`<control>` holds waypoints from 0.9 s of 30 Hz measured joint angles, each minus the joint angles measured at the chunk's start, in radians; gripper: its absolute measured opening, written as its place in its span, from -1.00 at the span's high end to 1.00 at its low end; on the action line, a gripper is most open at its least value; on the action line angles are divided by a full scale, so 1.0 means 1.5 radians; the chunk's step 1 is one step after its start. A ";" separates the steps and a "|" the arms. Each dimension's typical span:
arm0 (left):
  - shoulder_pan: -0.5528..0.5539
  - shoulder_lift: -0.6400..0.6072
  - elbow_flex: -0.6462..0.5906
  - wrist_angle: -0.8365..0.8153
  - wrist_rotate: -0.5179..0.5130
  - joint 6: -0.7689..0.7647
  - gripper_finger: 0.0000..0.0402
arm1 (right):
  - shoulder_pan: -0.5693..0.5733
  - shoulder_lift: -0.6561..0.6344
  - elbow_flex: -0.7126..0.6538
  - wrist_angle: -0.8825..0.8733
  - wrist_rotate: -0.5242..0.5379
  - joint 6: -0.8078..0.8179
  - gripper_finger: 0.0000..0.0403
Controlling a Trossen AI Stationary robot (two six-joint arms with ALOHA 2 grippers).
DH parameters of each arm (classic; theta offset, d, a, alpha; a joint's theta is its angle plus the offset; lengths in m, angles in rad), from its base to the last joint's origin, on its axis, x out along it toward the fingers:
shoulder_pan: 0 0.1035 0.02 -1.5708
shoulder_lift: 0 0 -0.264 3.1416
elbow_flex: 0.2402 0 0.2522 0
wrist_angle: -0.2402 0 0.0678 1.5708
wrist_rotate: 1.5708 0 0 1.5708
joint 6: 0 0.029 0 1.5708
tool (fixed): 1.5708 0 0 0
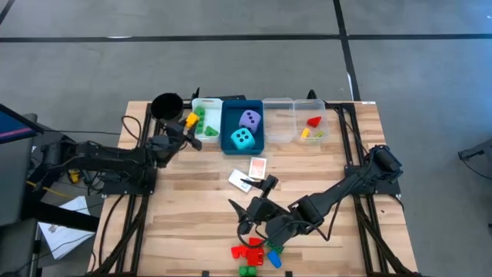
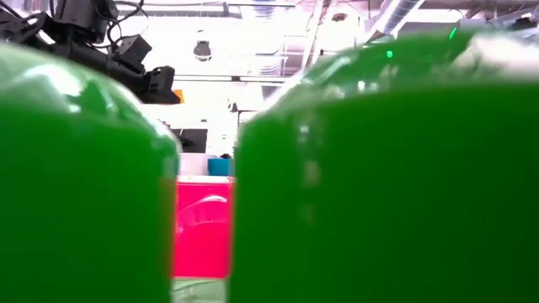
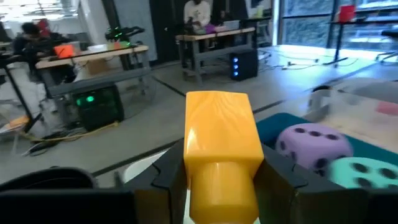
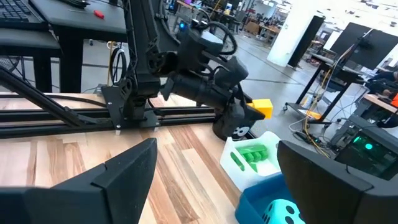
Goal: Pick & Place Toys
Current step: Put the large yellow game piece into the white bin, then put the large red game piece into the white bin
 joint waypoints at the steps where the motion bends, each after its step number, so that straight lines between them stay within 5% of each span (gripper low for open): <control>1: 0.018 0.003 0.000 -0.001 0.015 0.000 0.39 | -0.001 0.000 0.000 0.000 0.000 0.000 -0.62; 15: 0.192 0.044 0.000 0.018 0.196 -0.002 0.37 | -0.014 0.006 0.000 0.005 -0.018 0.000 -0.62; 27: 0.207 0.085 0.000 0.059 0.229 -0.005 -0.29 | -0.021 0.006 0.000 0.007 -0.042 0.007 -0.62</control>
